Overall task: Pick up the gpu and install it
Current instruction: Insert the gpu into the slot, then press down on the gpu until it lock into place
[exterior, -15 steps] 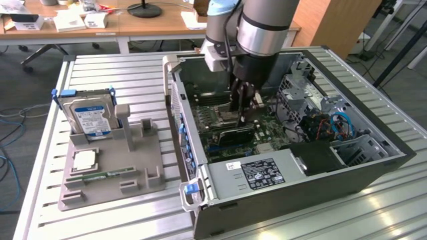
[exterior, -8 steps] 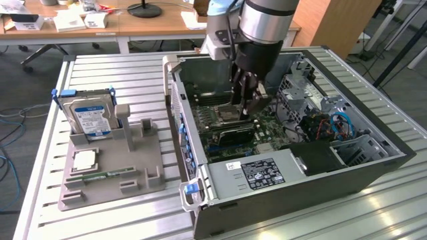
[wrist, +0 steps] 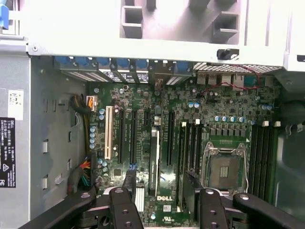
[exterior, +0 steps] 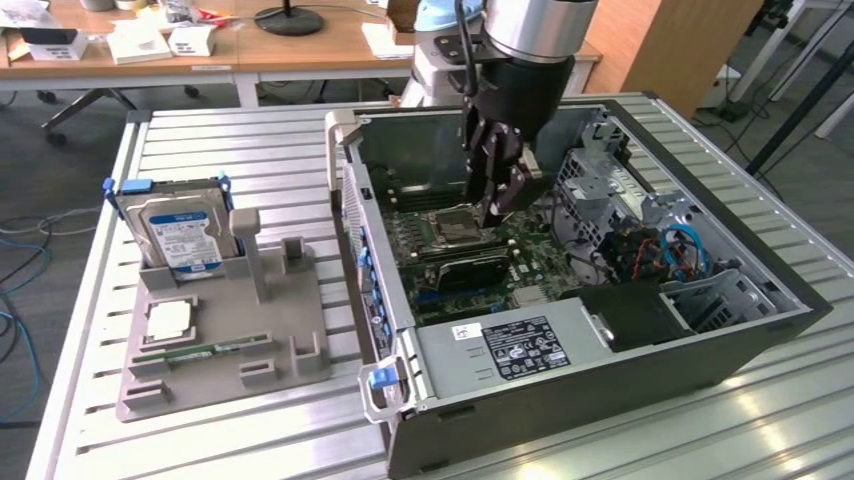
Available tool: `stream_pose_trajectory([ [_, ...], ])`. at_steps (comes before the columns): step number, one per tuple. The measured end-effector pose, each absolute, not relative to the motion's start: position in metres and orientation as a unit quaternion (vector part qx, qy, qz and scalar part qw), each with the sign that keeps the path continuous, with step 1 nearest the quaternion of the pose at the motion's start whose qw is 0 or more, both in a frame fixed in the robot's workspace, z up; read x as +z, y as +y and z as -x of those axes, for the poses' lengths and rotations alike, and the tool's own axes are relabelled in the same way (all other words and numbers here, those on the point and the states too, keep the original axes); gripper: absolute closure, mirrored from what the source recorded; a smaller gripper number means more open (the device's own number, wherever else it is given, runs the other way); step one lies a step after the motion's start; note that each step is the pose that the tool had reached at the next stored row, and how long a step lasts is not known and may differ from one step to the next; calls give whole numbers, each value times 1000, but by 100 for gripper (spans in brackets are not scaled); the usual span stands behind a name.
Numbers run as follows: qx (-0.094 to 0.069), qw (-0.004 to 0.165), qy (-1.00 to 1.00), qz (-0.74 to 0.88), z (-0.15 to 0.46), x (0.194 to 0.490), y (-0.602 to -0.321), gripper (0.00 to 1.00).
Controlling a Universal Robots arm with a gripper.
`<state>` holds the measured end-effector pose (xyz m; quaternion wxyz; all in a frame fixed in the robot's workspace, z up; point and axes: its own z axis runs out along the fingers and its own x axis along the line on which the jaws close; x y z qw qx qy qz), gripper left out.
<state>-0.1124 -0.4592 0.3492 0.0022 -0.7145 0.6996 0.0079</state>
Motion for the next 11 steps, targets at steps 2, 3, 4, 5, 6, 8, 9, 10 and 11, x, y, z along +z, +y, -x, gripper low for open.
stream_pose_trajectory([
  [2,8,2,700,714,112,349,-459,47],
  [3,8,2,700,715,112,349,-459,47],
  [4,8,2,700,714,112,349,-459,47],
  [5,8,2,700,715,112,349,-459,47],
  [6,8,2,700,714,112,349,-459,47],
  [8,8,2,700,714,112,349,-459,47],
  [9,8,2,700,714,112,349,-459,47],
  [10,8,2,700,715,112,349,-459,47],
  [11,8,2,700,715,112,349,-459,47],
])
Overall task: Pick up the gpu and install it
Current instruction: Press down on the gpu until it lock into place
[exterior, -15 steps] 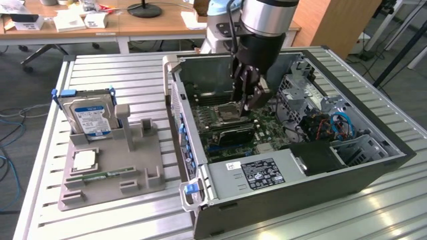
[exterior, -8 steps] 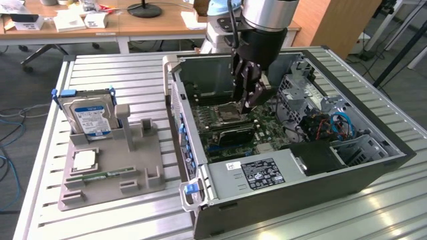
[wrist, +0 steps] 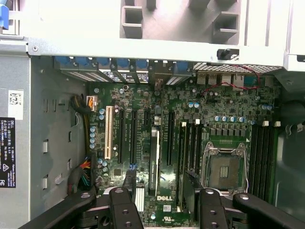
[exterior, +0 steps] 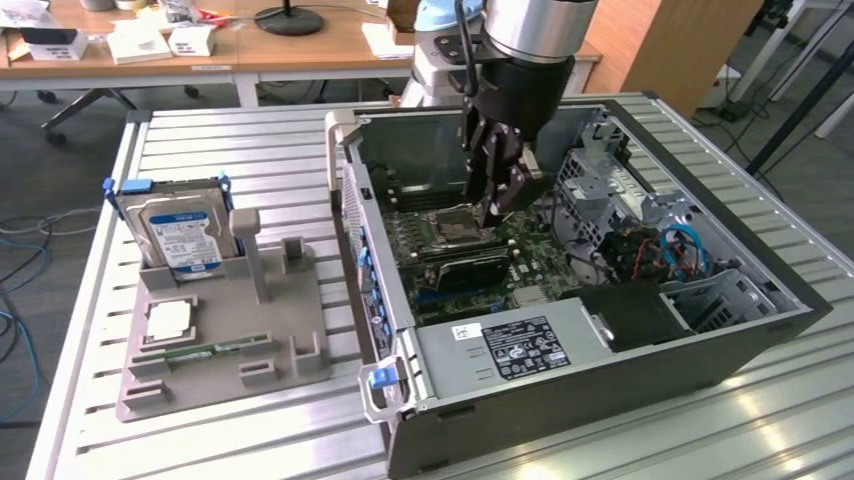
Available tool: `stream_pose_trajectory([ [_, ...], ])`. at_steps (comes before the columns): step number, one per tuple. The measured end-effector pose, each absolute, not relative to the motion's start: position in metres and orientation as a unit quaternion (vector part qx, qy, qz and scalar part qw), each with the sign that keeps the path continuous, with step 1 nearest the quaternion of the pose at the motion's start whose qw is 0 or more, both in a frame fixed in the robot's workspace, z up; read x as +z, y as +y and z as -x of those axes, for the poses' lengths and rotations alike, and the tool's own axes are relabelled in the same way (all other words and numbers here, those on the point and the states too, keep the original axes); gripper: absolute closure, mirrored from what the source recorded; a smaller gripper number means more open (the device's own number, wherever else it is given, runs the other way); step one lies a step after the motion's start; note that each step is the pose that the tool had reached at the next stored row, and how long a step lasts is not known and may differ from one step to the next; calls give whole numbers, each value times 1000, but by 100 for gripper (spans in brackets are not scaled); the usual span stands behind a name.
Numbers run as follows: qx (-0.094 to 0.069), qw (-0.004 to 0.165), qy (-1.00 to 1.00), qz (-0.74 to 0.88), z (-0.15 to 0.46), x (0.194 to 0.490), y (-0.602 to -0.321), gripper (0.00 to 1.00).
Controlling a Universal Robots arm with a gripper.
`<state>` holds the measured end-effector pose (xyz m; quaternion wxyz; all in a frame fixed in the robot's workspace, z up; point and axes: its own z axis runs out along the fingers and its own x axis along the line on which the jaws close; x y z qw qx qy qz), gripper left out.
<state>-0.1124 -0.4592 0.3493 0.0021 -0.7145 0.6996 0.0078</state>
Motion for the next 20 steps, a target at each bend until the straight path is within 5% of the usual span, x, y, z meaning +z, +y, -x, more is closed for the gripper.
stream_pose_trajectory([
  [5,8,2,700,714,112,349,-459,55],
  [13,8,2,700,714,112,349,-459,90],
  [20,8,2,700,714,112,349,-459,90],
])
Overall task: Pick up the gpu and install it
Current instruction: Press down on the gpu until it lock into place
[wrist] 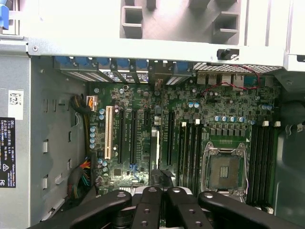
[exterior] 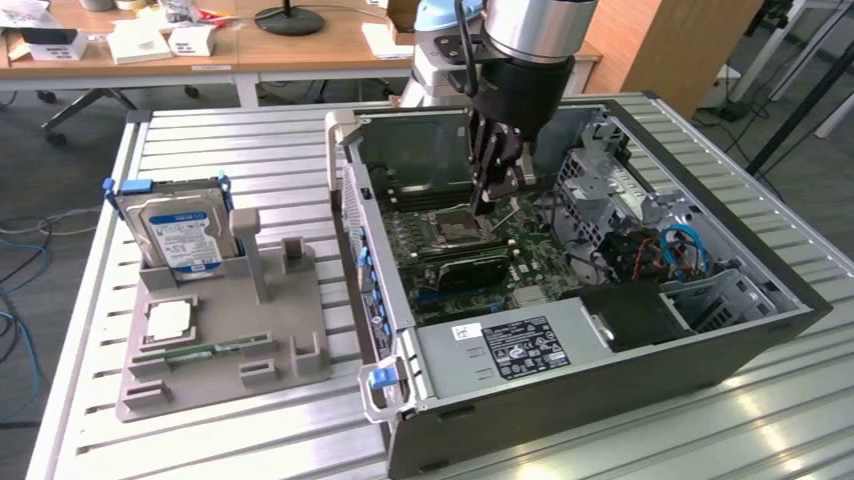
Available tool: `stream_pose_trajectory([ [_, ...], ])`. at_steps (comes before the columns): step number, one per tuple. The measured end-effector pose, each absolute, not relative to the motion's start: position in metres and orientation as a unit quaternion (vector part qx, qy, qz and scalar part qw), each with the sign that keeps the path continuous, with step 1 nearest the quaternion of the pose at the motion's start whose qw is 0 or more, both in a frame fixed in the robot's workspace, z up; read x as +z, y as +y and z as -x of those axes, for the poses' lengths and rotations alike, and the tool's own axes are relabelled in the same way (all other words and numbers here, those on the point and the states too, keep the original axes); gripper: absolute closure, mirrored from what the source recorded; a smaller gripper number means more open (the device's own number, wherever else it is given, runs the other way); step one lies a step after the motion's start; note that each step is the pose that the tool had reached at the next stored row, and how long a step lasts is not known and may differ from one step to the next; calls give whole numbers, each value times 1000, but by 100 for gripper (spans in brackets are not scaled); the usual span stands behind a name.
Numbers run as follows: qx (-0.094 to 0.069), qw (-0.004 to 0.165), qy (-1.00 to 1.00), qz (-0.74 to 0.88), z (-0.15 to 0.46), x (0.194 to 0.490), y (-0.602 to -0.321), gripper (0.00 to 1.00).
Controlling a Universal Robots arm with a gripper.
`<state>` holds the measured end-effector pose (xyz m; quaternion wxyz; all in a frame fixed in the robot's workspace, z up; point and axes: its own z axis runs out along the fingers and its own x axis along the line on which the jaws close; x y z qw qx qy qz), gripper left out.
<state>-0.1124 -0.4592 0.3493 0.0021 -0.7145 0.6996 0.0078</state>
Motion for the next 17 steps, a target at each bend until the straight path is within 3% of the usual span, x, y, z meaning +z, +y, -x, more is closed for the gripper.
stream_pose_trajectory([
  [17,9,3,700,714,112,322,-459,90],
])
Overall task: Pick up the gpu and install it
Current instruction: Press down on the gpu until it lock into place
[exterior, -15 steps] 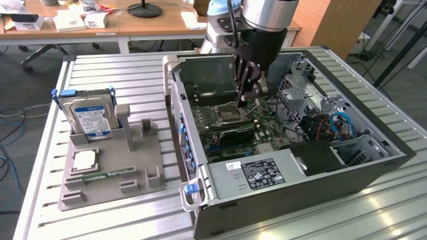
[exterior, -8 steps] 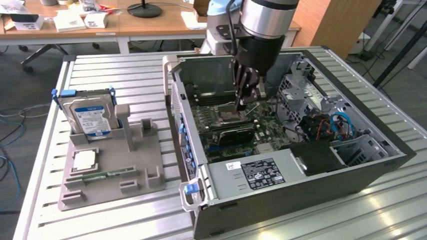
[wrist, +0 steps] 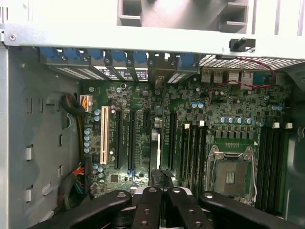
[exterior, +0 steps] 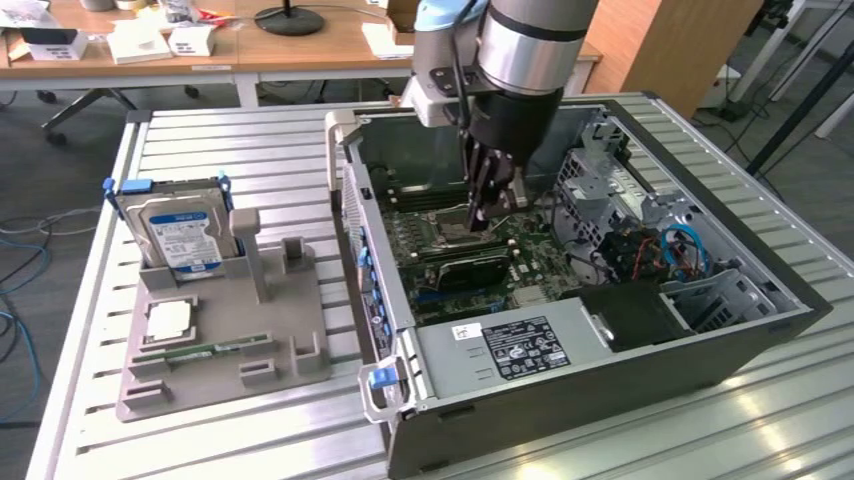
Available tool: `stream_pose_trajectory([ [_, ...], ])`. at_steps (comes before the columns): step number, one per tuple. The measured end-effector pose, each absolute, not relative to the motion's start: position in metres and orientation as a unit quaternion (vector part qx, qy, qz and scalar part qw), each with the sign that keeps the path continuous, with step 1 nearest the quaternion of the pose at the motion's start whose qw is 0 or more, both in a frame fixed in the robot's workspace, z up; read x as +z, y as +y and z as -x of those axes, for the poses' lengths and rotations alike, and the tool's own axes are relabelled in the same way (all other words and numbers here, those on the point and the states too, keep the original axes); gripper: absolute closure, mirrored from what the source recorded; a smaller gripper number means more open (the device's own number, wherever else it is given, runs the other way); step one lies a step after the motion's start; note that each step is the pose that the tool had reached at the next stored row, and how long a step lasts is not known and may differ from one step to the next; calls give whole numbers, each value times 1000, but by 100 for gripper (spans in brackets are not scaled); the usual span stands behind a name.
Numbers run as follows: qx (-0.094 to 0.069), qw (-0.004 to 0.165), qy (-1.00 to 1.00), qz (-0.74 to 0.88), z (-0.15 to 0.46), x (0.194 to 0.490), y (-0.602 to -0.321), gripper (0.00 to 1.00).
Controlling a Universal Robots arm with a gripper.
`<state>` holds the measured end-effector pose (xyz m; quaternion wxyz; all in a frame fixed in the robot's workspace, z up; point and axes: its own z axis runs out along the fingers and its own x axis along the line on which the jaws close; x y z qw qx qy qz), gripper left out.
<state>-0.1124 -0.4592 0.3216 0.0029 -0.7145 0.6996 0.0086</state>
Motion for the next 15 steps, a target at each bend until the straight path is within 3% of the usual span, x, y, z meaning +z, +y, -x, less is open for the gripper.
stream_pose_trajectory([
  [15,9,3,700,714,113,309,-462,90],
])
